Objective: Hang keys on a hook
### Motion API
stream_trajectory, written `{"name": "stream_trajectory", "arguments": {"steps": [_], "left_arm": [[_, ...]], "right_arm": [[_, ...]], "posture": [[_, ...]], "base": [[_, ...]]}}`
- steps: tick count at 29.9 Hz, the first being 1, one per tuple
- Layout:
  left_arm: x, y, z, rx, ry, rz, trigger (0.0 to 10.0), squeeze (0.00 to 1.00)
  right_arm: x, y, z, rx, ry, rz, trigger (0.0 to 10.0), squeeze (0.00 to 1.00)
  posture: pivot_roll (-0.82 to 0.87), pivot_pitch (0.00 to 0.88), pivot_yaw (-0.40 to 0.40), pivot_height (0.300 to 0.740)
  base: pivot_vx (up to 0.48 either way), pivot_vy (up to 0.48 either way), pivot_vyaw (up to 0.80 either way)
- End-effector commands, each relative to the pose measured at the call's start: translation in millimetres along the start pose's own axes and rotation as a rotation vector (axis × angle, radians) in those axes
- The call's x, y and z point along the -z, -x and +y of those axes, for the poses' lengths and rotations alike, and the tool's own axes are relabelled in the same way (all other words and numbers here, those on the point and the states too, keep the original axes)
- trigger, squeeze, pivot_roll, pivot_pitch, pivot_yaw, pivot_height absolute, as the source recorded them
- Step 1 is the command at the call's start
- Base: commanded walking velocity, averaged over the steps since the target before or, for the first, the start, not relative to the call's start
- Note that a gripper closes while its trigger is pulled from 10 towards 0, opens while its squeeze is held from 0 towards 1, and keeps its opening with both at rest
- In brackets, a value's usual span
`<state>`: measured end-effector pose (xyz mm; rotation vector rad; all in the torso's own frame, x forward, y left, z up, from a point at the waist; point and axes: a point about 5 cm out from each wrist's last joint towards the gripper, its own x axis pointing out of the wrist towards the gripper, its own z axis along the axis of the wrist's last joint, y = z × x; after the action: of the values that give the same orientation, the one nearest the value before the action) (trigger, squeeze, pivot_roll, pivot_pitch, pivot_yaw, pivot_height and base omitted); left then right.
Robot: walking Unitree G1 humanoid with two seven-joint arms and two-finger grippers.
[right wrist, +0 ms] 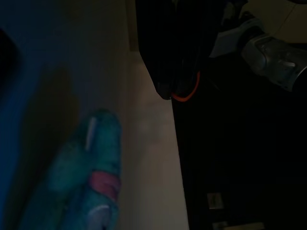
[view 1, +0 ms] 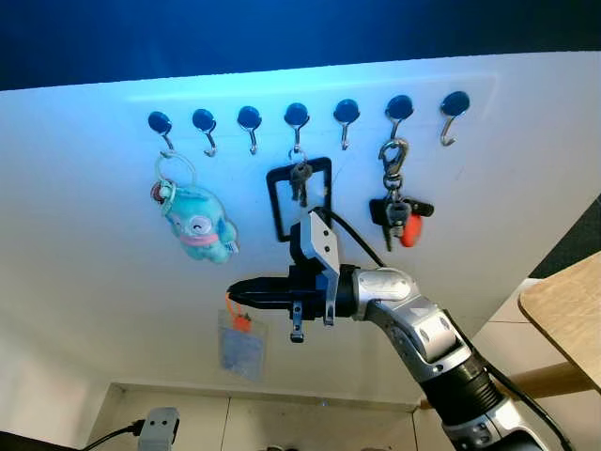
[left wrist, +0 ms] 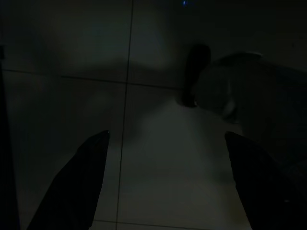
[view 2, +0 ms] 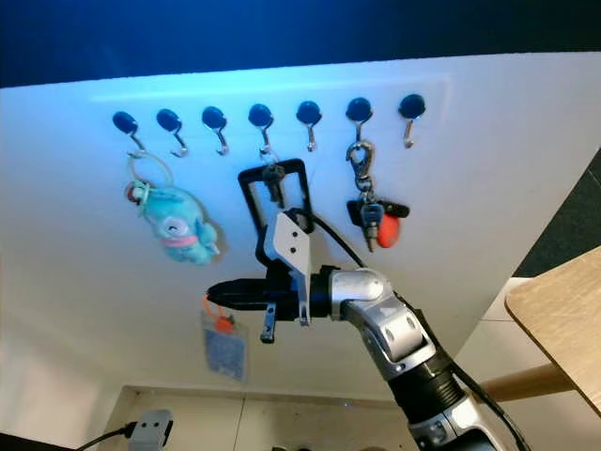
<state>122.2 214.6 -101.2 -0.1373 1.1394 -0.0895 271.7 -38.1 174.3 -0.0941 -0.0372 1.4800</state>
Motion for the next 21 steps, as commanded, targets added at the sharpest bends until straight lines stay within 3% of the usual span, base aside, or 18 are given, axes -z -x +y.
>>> {"name": "stream_trajectory", "arguments": {"steps": [1,17,21], "left_arm": [[9.1,1.0,0.3,-0.009,0.012,0.029,10.0,0.00],[10.1,0.8,-0.7,-0.006,-0.004,0.040,10.0,0.00],[6.8,1.9,3.7,-0.026,-0.024,0.018,10.0,0.00]], "right_arm": [[0.5,-1.9,0.7,-0.002,-0.001,-0.008,10.0,0.00],[-0.2,-1.6,0.8,0.005,-0.003,-0.012,10.0,0.00],[-0.2,-2.0,0.9,0.011,-0.002,-0.015,10.0,0.00]], "posture": [[-0.11,0.112,0.122,0.740],[-0.11,0.112,0.122,0.740],[-0.11,0.112,0.122,0.740]], "base": [[-0.375,0.000,0.00],[-0.381,0.000,0.00],[-0.060,0.000,0.00]]}}
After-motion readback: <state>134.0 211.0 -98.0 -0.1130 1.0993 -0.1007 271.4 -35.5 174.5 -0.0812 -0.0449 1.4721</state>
